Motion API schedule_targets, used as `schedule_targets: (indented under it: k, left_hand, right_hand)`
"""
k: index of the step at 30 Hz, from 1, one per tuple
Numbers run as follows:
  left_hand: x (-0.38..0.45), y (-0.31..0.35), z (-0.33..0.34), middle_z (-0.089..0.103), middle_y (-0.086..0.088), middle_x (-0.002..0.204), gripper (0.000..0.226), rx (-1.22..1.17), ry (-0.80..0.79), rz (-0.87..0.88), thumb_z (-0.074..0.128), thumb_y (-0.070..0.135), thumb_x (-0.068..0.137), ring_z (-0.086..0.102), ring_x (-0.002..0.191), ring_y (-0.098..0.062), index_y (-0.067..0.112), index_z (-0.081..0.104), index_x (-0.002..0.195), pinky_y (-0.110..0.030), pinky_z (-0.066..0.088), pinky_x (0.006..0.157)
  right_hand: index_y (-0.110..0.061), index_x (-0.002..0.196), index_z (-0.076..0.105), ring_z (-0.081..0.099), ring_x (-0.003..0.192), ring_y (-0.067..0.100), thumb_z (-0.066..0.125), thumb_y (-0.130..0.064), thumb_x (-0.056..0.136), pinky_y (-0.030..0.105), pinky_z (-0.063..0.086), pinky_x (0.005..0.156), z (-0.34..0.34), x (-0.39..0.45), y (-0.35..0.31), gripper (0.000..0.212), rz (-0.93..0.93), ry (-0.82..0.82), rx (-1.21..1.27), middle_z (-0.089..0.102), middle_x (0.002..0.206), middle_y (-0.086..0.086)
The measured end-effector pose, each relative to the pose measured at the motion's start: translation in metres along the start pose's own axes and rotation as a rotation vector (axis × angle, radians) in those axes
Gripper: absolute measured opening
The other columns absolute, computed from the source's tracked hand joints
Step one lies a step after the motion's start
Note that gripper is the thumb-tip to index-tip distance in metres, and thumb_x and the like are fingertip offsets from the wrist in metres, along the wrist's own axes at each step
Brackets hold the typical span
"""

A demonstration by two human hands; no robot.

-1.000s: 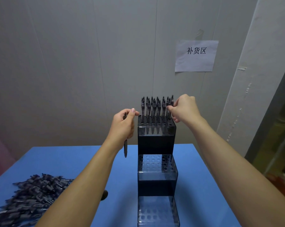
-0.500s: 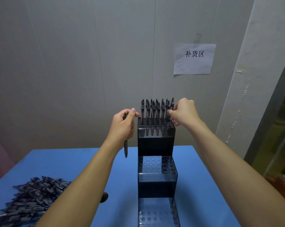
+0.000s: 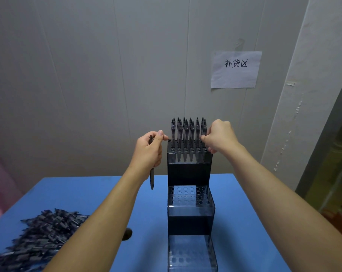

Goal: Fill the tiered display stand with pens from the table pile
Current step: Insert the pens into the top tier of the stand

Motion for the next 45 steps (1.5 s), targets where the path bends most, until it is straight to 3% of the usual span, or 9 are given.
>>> schedule_targets:
  k: [8,10,15,21,27,33,39,43,45]
  left_hand:
    - [-0.004,0.004,0.001,0.036,0.003,0.053,0.031,-0.017,0.005,-0.001,0.048,0.032,0.109,0.028,0.044,-0.013,0.01,0.065,0.096,-0.027,0.025,0.045]
    - [-0.003,0.008,0.001,0.036,0.004,0.052,0.033,-0.031,0.026,0.012,0.047,0.032,0.109,0.03,0.044,-0.013,0.008,0.065,0.095,-0.027,0.027,0.045]
    - [0.008,0.019,0.01,0.046,0.006,0.057,0.036,0.047,0.086,0.097,0.047,0.032,0.109,0.043,0.05,-0.009,0.009,0.068,0.091,-0.024,0.04,0.05]
    - [0.009,0.023,0.017,0.062,0.007,0.086,0.038,0.055,0.074,0.09,0.045,0.037,0.109,0.061,0.064,0.006,0.009,0.071,0.107,-0.013,0.046,0.053]
    - [0.011,0.025,0.014,0.061,0.009,0.105,0.042,0.092,0.013,0.115,0.041,0.042,0.108,0.055,0.093,-0.004,0.012,0.067,0.122,-0.012,0.047,0.065]
    - [0.04,0.006,-0.035,0.063,-0.001,0.091,0.035,0.034,0.233,0.044,0.042,0.031,0.109,0.046,0.075,-0.012,0.012,0.07,0.104,-0.026,0.037,0.065]
    - [0.064,-0.044,-0.066,0.069,-0.006,0.101,0.025,0.563,0.195,-0.046,0.05,0.026,0.102,0.06,0.088,-0.022,0.011,0.07,0.103,-0.034,0.045,0.077]
    - [0.073,-0.068,-0.076,0.07,-0.01,0.102,0.019,1.076,0.044,-0.04,0.05,0.028,0.096,0.061,0.093,-0.031,0.016,0.064,0.092,-0.037,0.051,0.079]
    - [0.073,-0.078,-0.08,0.068,-0.011,0.104,0.019,1.247,-0.027,-0.066,0.048,0.03,0.095,0.06,0.093,-0.032,0.016,0.062,0.093,-0.038,0.052,0.078]
  right_hand:
    - [-0.006,0.066,0.053,0.06,0.074,0.031,0.083,-0.038,0.085,0.033,0.047,0.064,-0.028,-0.027,-0.015,0.048,0.008,0.012,-0.175,0.055,0.068,0.009]
    - [-0.006,0.073,0.067,0.067,0.074,0.03,0.085,-0.04,0.082,0.035,0.056,0.068,-0.036,-0.043,-0.03,0.04,-0.039,0.015,-0.057,0.065,0.07,0.01]
    - [-0.014,0.092,0.08,0.076,0.068,0.013,0.088,-0.029,0.08,0.028,0.064,0.07,0.015,-0.085,-0.07,0.021,-0.145,-0.365,0.456,0.078,0.076,0.001]
    - [-0.013,0.099,0.08,0.077,0.08,0.015,0.078,-0.007,0.088,0.027,0.063,0.074,0.036,-0.089,-0.077,0.013,-0.189,-0.328,0.782,0.079,0.085,0.0]
    - [-0.01,0.095,0.078,0.072,0.068,0.014,0.077,-0.006,0.088,0.033,0.062,0.071,0.041,-0.087,-0.076,0.008,-0.194,-0.355,0.829,0.078,0.081,0.005]
    - [-0.008,0.09,0.073,0.062,0.056,0.013,0.08,-0.001,0.082,0.025,0.051,0.053,0.016,-0.058,-0.054,0.013,-0.098,-0.204,0.872,0.075,0.081,0.009]
    - [-0.005,0.113,0.068,0.065,0.06,0.014,0.08,0.004,0.082,0.024,0.052,0.052,-0.012,-0.037,-0.054,0.034,-0.135,-0.145,0.935,0.068,0.083,0.006]
    - [-0.005,0.09,0.075,0.072,0.066,0.026,0.078,-0.012,0.09,0.033,0.062,0.063,-0.015,-0.027,-0.058,0.007,-0.154,-0.052,0.769,0.075,0.075,0.012]
    - [-0.007,0.085,0.076,0.076,0.064,0.026,0.077,-0.018,0.092,0.035,0.065,0.065,-0.013,-0.024,-0.061,0.013,-0.141,-0.019,0.666,0.076,0.073,0.012]
Point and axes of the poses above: each hand's wrist, its own x-axis towards the middle knuckle, its own z-axis out of the palm, y = z × x, the point moved 6 cm from there along x, towards the middle knuckle
